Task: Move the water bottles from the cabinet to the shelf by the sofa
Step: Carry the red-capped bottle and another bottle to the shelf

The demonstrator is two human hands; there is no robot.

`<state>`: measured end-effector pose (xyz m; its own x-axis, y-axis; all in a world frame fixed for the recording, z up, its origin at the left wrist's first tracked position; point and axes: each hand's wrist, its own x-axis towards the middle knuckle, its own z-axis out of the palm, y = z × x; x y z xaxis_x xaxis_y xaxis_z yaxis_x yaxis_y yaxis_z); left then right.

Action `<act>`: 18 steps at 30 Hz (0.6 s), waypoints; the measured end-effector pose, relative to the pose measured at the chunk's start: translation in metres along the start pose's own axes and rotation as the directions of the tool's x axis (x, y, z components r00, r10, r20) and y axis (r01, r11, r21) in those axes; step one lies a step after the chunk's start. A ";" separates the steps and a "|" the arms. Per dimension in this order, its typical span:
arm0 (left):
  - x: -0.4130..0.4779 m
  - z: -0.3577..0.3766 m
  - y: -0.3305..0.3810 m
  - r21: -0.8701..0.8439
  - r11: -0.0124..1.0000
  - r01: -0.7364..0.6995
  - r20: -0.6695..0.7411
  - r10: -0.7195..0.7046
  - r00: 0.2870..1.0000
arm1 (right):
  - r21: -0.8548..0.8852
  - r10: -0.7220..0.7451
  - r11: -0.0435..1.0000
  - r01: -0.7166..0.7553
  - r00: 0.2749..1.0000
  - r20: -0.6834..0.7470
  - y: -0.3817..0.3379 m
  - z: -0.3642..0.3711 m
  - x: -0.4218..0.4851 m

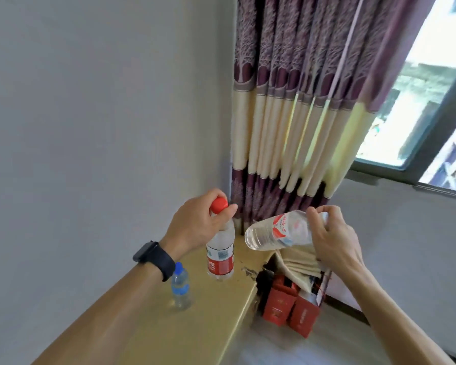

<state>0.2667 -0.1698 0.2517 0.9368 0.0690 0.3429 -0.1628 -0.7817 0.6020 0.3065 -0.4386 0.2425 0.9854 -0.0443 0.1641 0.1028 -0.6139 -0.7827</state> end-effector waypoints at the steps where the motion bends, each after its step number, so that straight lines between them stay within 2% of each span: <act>1: 0.008 0.015 0.019 0.004 0.999 -0.049 0.045 0.049 0.998 | -0.024 0.016 1.000 -0.017 0.999 -0.040 0.015 -0.021 -0.006; 4: 0.027 0.061 0.085 -0.018 0.981 -0.193 0.152 0.194 0.969 | -0.081 0.055 0.994 -0.070 0.983 -0.177 0.058 -0.090 -0.027; 8: 0.037 0.126 0.186 -0.110 0.941 -0.320 0.222 0.337 0.915 | -0.101 0.152 0.975 -0.197 0.927 -0.343 0.116 -0.192 -0.066; 13: 0.018 0.217 0.321 -0.265 0.894 -0.362 0.240 0.425 0.873 | -0.099 0.253 0.936 -0.337 0.844 -0.474 0.193 -0.316 -0.134; 18: -0.028 0.317 0.443 -0.340 0.865 -0.370 0.340 0.480 0.809 | -0.160 0.311 0.859 -0.486 0.745 -0.591 0.267 -0.422 -0.206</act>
<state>0.2669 -0.7147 0.2798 0.7847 -0.5300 0.3214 -0.5929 -0.4907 0.6385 0.0735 -0.9258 0.2529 0.6857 -0.6895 0.2331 -0.4125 -0.6320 -0.6560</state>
